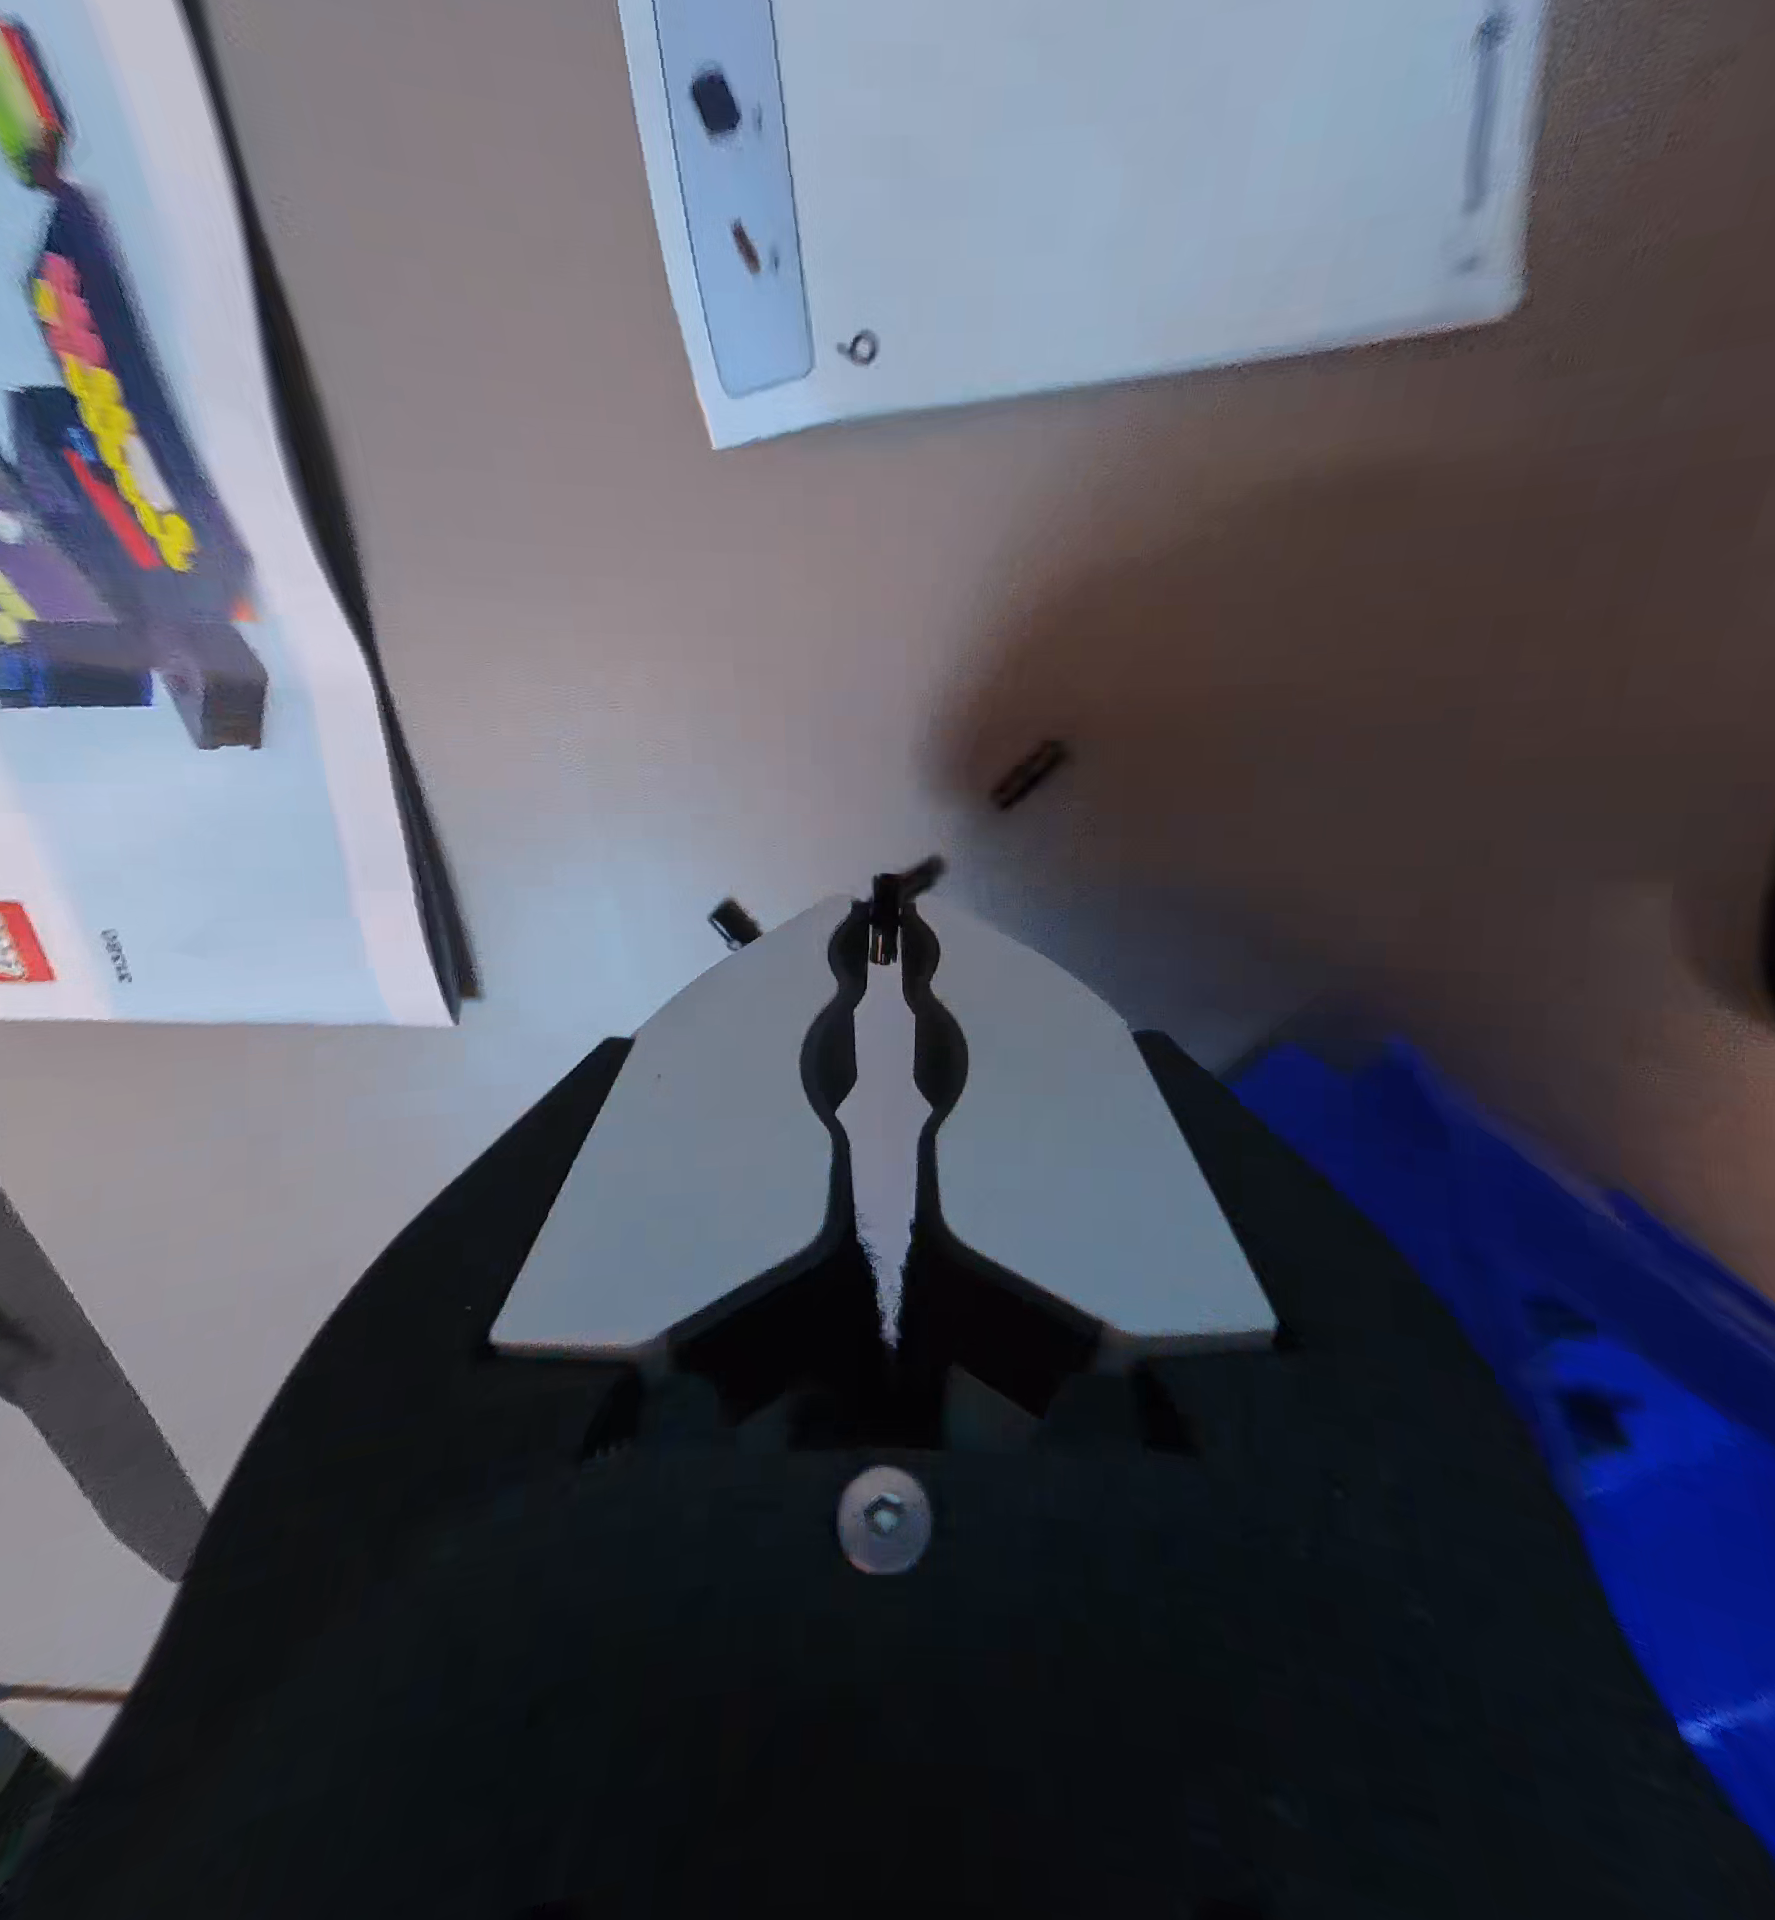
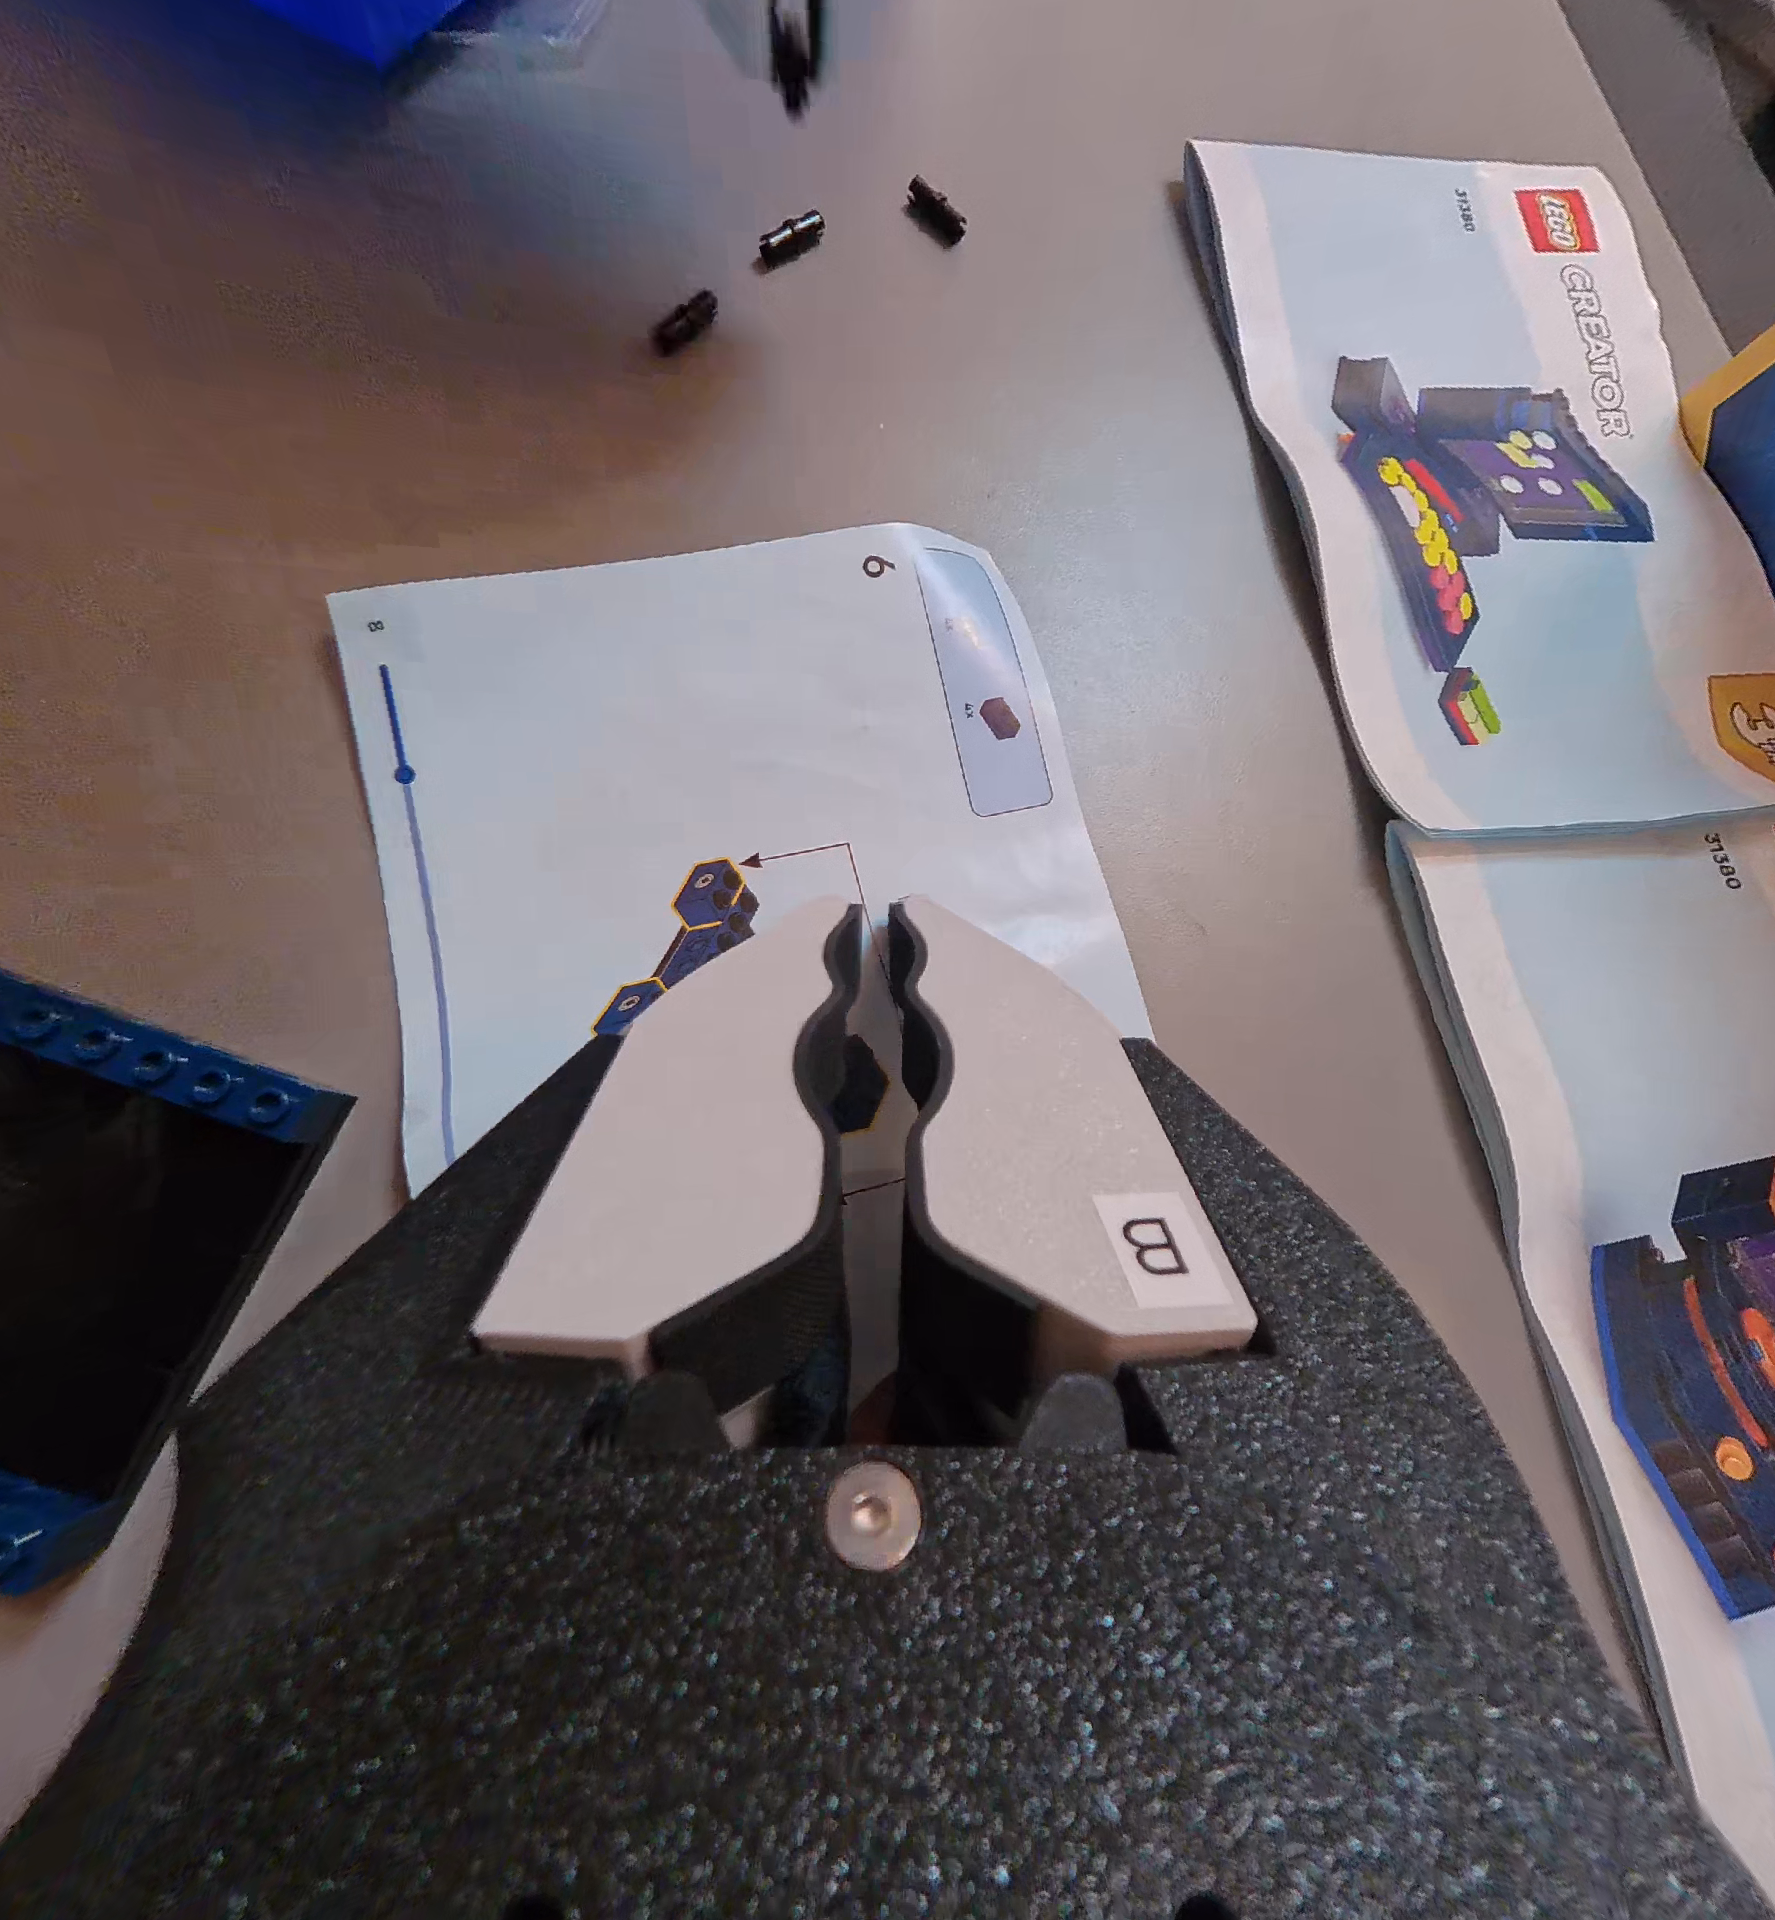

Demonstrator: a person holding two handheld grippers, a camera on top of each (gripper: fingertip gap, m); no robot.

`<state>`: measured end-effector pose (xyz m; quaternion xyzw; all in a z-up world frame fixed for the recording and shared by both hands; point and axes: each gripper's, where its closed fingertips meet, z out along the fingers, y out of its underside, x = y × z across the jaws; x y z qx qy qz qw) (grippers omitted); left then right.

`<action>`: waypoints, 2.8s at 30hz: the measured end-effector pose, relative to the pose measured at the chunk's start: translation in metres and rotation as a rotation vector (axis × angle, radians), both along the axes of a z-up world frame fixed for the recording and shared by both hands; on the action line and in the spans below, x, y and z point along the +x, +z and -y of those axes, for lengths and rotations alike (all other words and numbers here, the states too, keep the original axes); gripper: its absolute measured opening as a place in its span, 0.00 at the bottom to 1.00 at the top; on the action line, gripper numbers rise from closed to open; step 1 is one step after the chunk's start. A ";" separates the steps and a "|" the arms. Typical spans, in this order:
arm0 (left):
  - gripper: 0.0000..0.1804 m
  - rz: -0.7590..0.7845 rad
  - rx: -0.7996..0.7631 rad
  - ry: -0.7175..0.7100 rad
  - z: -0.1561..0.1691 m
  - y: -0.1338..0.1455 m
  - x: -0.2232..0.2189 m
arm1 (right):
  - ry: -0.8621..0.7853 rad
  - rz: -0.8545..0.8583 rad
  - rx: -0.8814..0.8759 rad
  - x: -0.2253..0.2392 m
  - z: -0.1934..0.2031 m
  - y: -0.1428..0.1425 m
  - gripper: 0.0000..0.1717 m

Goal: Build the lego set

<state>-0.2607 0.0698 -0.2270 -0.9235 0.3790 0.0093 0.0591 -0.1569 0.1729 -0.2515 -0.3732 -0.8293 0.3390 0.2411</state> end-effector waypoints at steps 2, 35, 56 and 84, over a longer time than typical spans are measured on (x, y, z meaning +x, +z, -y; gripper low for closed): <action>0.03 -0.037 -0.011 -0.018 -0.008 -0.013 -0.010 | 0.002 -0.002 0.002 0.000 0.000 0.000 0.03; 0.65 0.038 1.752 0.511 0.061 0.296 0.065 | -0.003 -0.179 -0.076 -0.005 -0.003 0.046 0.27; 0.22 0.375 1.233 0.167 -0.075 0.061 0.143 | -0.469 -0.598 -0.405 0.052 -0.049 0.120 0.20; 0.11 0.341 1.155 0.118 -0.073 0.035 0.151 | -0.250 0.053 -0.126 0.054 -0.004 0.000 0.16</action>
